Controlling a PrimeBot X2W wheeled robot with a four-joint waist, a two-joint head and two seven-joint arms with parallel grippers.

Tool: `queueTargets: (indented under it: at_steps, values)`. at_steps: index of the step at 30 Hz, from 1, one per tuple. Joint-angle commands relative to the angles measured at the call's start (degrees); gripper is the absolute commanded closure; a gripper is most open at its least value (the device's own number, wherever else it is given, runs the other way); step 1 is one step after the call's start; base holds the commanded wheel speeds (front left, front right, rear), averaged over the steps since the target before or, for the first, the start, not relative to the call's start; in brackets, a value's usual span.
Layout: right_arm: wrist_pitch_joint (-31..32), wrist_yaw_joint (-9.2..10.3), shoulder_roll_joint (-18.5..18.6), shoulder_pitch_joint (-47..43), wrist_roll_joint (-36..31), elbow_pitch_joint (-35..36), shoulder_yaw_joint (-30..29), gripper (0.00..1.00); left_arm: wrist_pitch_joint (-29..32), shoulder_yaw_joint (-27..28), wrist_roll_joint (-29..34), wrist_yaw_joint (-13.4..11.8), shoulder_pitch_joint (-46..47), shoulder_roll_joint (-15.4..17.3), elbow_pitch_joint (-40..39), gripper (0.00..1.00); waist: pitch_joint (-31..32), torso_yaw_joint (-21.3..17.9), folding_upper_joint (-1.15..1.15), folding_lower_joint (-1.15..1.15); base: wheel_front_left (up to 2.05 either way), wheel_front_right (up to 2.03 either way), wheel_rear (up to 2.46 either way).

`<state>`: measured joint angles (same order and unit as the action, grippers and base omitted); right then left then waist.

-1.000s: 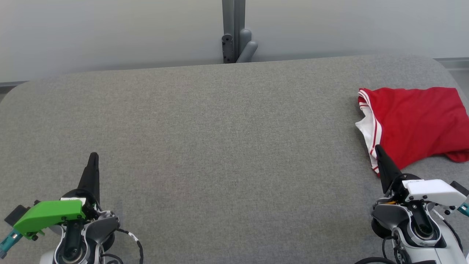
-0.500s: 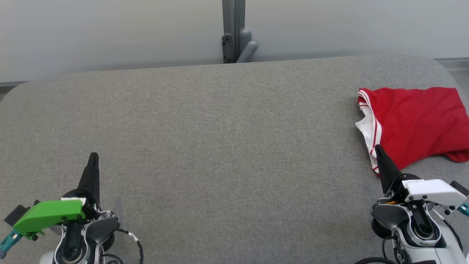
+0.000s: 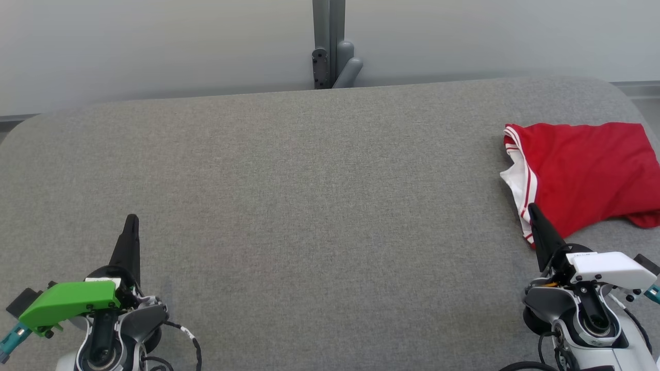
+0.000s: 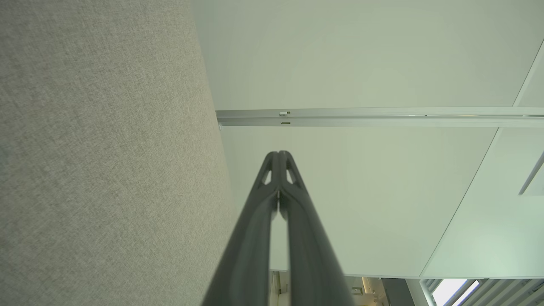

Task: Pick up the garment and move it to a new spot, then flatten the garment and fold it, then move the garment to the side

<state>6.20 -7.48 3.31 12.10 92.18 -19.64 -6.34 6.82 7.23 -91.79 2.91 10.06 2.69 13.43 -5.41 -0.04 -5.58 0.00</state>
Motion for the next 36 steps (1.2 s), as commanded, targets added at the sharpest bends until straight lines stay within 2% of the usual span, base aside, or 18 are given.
queueTargets:
  at_steps: [1,36]
  values:
    - [-0.1,-0.02,0.4,0.3,0.5,-0.1,0.1,1.0,0.1,0.1,-0.1,-0.3,0.7,0.4,0.0,1.0,0.0,0.0,0.0,0.0,0.0,0.0,0.0]
    - [-0.5,-0.02,0.6,0.3,0.9,-0.1,0.6,1.0,0.1,0.1,0.0,-0.3,0.7,0.4,0.0,1.0,0.0,0.0,0.0,0.0,0.0,0.0,0.0]
